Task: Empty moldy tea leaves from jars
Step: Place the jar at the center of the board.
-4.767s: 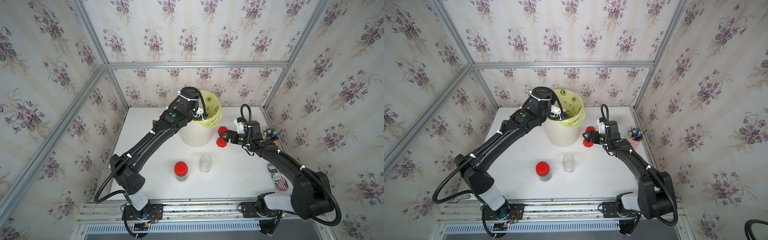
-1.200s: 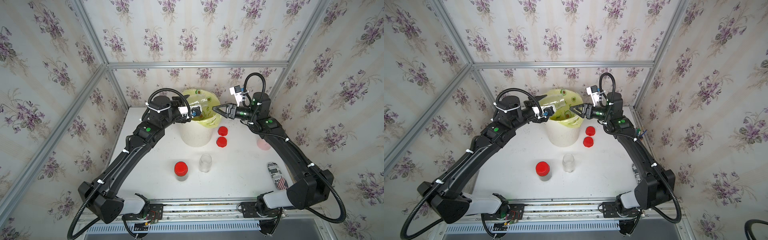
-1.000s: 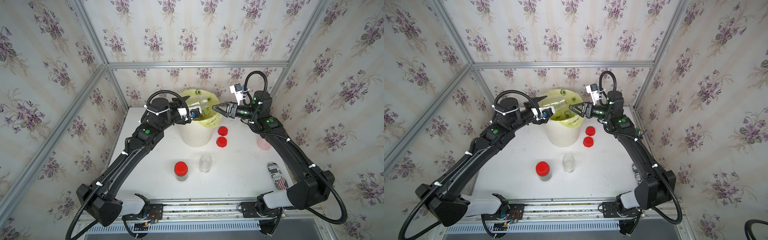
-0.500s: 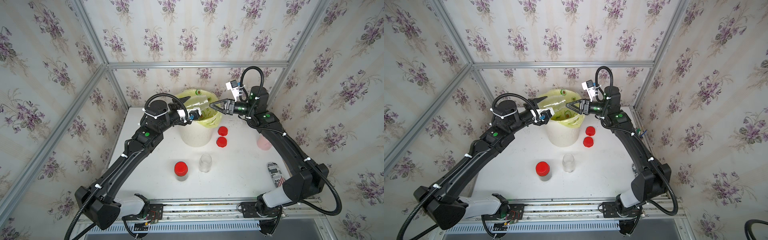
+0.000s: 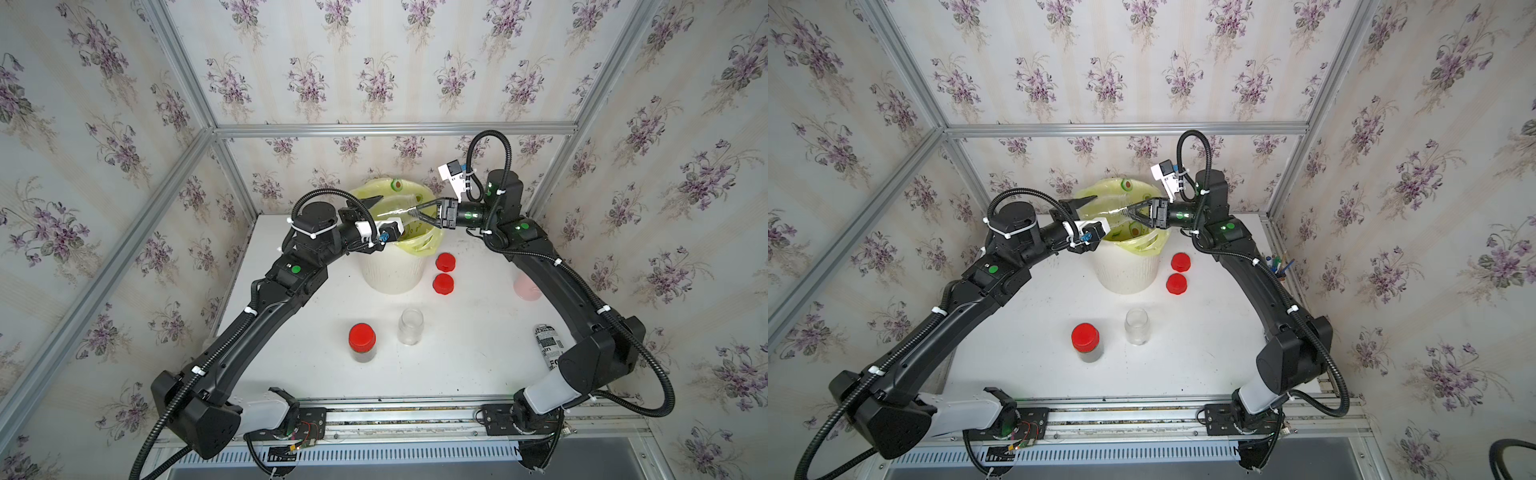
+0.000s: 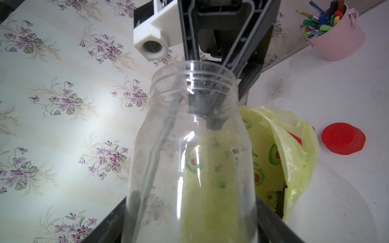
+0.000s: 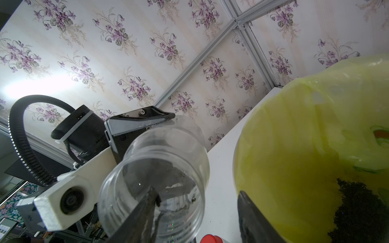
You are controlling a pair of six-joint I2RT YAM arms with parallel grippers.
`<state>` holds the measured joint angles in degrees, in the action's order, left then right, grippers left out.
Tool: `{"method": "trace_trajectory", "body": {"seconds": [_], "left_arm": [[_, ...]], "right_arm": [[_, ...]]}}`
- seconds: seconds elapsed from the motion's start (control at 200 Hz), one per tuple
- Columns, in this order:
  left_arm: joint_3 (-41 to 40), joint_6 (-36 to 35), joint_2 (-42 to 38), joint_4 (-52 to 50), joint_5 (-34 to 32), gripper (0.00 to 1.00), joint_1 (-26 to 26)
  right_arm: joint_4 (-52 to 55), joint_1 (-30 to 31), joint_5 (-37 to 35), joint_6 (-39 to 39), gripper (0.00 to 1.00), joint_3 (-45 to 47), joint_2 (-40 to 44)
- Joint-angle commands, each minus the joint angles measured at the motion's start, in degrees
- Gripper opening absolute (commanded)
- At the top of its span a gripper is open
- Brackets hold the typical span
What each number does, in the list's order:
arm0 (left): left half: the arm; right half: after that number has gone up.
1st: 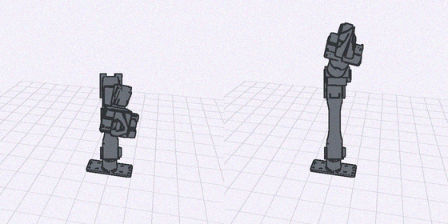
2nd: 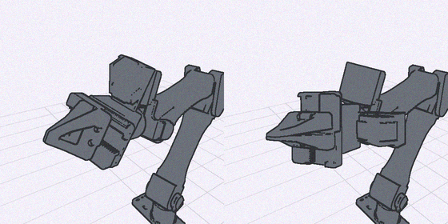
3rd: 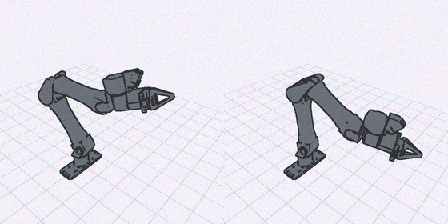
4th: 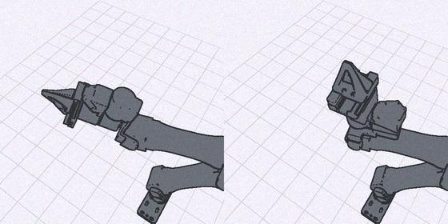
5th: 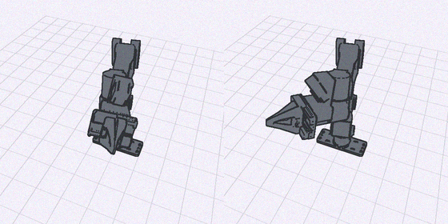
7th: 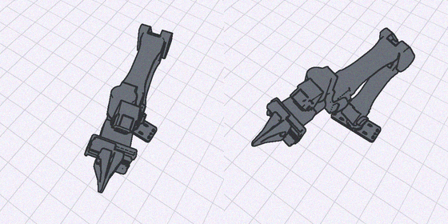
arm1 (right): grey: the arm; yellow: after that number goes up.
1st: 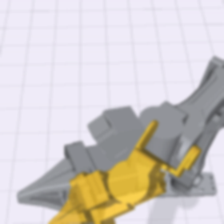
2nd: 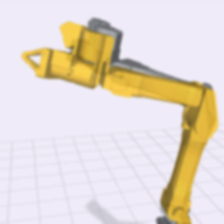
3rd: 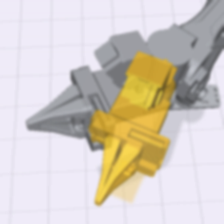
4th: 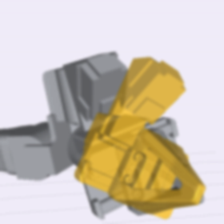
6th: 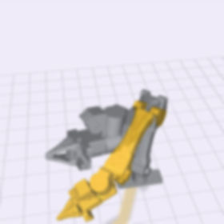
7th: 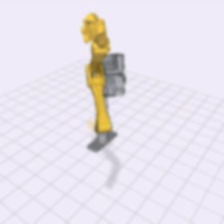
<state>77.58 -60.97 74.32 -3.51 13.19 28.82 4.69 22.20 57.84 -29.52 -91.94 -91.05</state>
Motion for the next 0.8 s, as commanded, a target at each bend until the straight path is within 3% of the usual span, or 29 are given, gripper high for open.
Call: {"method": "trace_trajectory", "body": {"seconds": [0.0,0.794], "left_arm": [[-0.03,0.72,-0.32,3.51,0.33,0.77,-0.12],[-0.06,1.59,0.56,4.91,0.50,0.80,-0.08]], "right_arm": [[0.76,0.48,0.43,1.03,0.56,-0.60,-0.52],[3.59,2.69,-1.38,2.03,0.22,-0.44,-0.85]]}}
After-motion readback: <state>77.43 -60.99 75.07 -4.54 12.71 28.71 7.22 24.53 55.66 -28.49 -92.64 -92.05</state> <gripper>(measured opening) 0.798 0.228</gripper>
